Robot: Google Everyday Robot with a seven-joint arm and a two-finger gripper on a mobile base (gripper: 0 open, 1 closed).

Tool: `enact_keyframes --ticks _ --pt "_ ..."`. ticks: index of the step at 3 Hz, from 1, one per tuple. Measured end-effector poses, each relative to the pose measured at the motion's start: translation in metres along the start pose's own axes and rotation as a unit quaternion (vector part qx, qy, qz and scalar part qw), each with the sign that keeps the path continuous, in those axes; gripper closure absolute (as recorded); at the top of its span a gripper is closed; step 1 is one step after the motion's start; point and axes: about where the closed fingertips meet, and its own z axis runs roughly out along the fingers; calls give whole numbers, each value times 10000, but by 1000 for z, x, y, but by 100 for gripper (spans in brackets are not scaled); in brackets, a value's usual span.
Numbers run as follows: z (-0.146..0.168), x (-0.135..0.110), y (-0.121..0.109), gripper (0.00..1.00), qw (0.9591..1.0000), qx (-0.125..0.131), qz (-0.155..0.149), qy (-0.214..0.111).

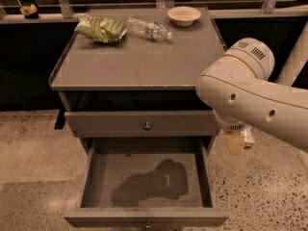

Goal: Pick 7up can from middle drawer and place on counter

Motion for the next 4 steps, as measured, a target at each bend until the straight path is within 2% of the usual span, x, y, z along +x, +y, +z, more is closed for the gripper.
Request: enact_keyframes --ticks 1,2,3,4 --pt "-4 8 -11 100 9997 41 -176 -179" --pt "-25 27 -46 100 9974 312 -361 -543" --pt "-64 34 -88 100 9887 949 -924 -701" --pt "-65 34 -90 100 9833 997 -1373 -655"
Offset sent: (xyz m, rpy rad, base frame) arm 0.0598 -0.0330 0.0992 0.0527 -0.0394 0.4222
